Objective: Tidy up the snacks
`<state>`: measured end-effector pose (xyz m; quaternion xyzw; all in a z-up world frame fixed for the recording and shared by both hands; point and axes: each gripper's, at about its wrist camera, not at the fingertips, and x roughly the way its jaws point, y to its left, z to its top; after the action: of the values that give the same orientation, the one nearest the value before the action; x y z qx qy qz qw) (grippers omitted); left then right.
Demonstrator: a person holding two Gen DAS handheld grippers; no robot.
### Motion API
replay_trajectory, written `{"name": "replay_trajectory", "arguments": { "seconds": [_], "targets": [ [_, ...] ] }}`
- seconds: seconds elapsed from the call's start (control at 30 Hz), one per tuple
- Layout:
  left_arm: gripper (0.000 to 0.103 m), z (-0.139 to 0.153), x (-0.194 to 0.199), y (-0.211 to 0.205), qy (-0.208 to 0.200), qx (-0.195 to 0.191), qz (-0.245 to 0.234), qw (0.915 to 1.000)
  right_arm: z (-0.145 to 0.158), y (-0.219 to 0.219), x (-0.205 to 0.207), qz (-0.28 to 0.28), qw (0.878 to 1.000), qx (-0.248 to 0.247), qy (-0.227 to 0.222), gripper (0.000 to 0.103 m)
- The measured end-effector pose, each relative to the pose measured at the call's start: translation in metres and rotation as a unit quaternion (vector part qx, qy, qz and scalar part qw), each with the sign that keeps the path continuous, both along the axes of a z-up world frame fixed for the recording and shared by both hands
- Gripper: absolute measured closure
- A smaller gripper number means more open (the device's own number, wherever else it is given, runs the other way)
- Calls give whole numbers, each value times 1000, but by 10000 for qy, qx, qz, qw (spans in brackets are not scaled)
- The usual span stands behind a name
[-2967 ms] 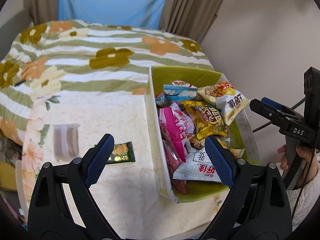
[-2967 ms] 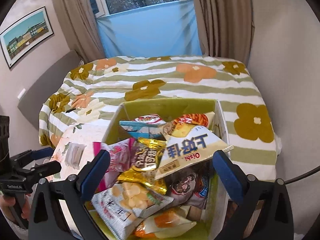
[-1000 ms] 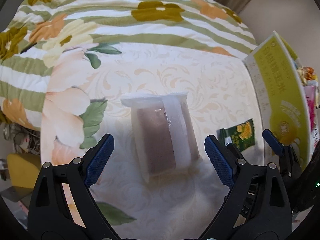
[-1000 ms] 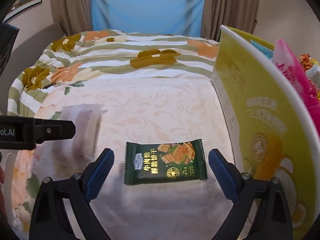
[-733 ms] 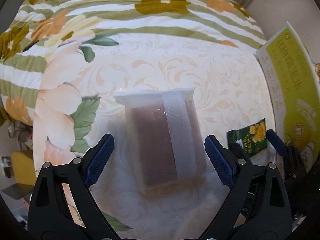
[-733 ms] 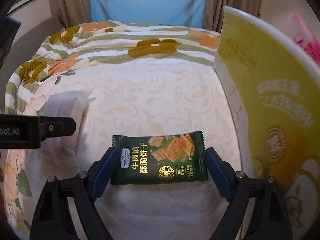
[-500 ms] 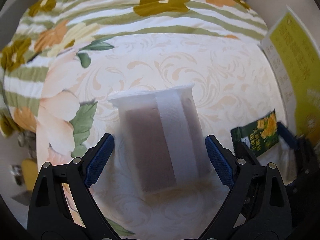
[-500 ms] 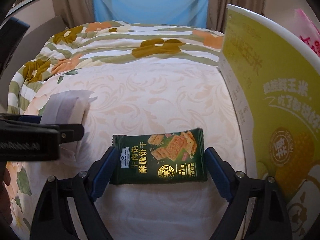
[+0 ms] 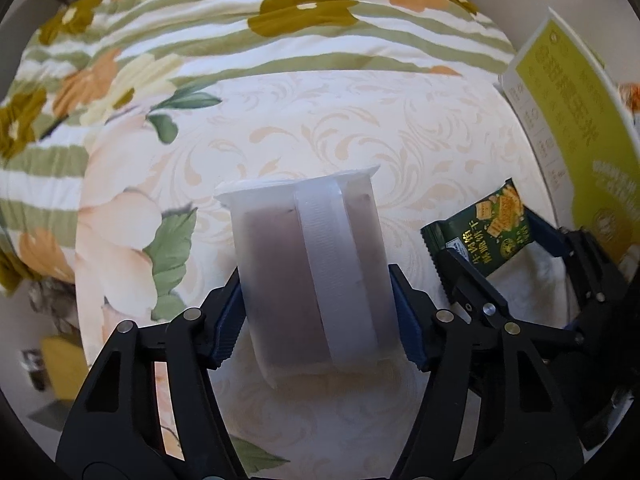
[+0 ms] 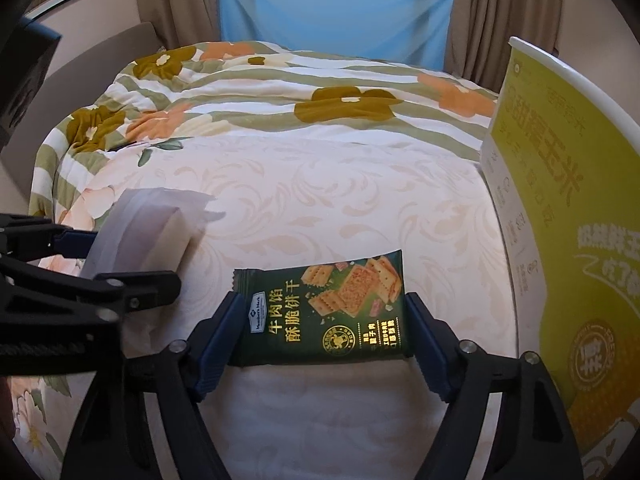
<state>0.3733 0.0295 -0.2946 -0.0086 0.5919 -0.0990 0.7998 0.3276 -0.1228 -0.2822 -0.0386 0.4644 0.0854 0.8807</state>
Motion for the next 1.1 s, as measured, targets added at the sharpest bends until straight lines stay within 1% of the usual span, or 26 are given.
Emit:
{"name": "replay_trajectory", "arguments": {
  "seconds": [0.03,0.07,0.1,0.23,0.3,0.37,0.47,0.53,0.63,0.7,0.73,0.77,0.87,0.97,1.1],
  "targets": [
    [41,1,-1,3,3,-60,32,10000,0,0,1,-3,10000,11,-4,29],
    [42,2,-2,6,-5,-116,55,9999,0,0,1,-11,10000,37,-9,37],
    [42,4,-3,10,-27,-176,73,9998,1,0,2,-29,10000,80,-31,41],
    [42,16,-6,19,-129,-342,153,9992,5,-3,6,-117,9995,293,85,46],
    [42,22,-6,24,-151,-427,191,9988,7,-5,7,-175,9990,405,98,56],
    [42,25,-7,26,-189,-421,191,9988,11,-6,9,-210,9982,535,169,61],
    [42,27,-10,31,-193,-475,235,9984,9,-5,13,-159,9967,708,377,61],
    [42,27,-13,34,-189,-472,251,9984,11,-5,12,-234,9965,743,292,61],
    [42,28,-19,40,-194,-479,292,9982,7,-4,13,-244,9945,927,425,47],
    [42,30,-22,45,-212,-484,346,9980,10,-1,13,-231,9947,907,432,15],
    [42,30,-21,49,-218,-492,371,9979,12,2,12,-212,9953,852,399,10],
    [42,31,-22,52,-227,-503,410,9976,13,6,11,-168,9959,814,366,8],
    [42,36,-26,62,-279,-508,520,9970,13,17,8,-20,9966,731,378,8],
    [42,41,-28,73,-332,-464,605,9965,10,27,8,20,9977,599,313,7],
    [42,44,-30,82,-367,-423,684,9961,3,37,11,58,9983,449,374,6]
  ]
}}
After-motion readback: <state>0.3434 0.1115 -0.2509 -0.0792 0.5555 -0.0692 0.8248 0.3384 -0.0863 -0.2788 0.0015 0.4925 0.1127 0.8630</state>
